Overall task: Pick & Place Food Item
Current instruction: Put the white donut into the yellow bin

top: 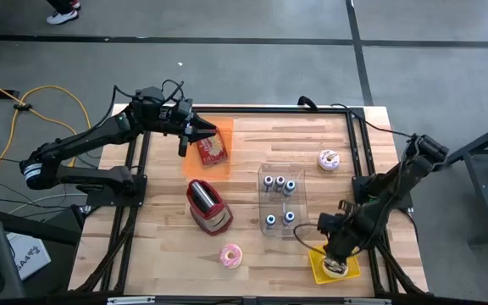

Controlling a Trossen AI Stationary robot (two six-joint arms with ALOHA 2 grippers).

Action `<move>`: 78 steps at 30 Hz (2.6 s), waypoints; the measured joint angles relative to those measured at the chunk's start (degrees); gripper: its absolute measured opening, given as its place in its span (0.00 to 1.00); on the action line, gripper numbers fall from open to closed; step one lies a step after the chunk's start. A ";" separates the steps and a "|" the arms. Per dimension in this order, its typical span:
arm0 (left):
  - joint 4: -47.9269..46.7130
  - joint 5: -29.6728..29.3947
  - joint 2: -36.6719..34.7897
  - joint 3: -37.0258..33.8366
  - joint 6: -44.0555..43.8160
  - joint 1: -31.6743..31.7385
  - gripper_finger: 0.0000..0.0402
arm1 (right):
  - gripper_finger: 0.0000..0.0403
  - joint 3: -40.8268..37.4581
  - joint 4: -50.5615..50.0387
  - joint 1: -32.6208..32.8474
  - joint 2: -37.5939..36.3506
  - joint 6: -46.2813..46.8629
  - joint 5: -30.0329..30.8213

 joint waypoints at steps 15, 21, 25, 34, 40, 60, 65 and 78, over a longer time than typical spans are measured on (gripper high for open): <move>-0.59 0.07 0.00 0.00 0.04 0.00 0.27 | 0.29 -3.83 -10.59 -21.43 -24.09 -3.23 14.64; -1.71 0.05 0.00 0.00 0.04 0.00 0.27 | 0.29 -8.05 -10.10 -37.84 -27.88 -8.23 14.88; -2.97 0.04 0.00 0.00 -0.02 0.00 0.27 | 0.29 -9.49 -7.65 -47.09 -27.95 -12.34 14.90; -6.32 -0.22 0.00 0.00 1.67 0.00 0.27 | 0.29 -10.43 8.48 -58.55 -24.43 -30.50 14.21; -7.33 -0.24 0.00 0.00 2.21 0.00 0.27 | 0.29 -10.43 9.08 -65.48 -18.35 -32.68 12.87; -7.37 -0.18 0.00 0.00 1.28 0.00 0.27 | 0.29 -10.45 12.57 -75.94 -6.81 -49.33 10.96; -7.35 -0.20 0.00 0.00 1.75 0.00 0.27 | 0.29 -10.45 12.57 -78.28 -6.81 -53.51 6.85; -7.37 -0.20 0.00 0.00 3.28 0.00 0.27 | 0.39 -10.45 9.10 -78.47 -6.81 -55.54 5.61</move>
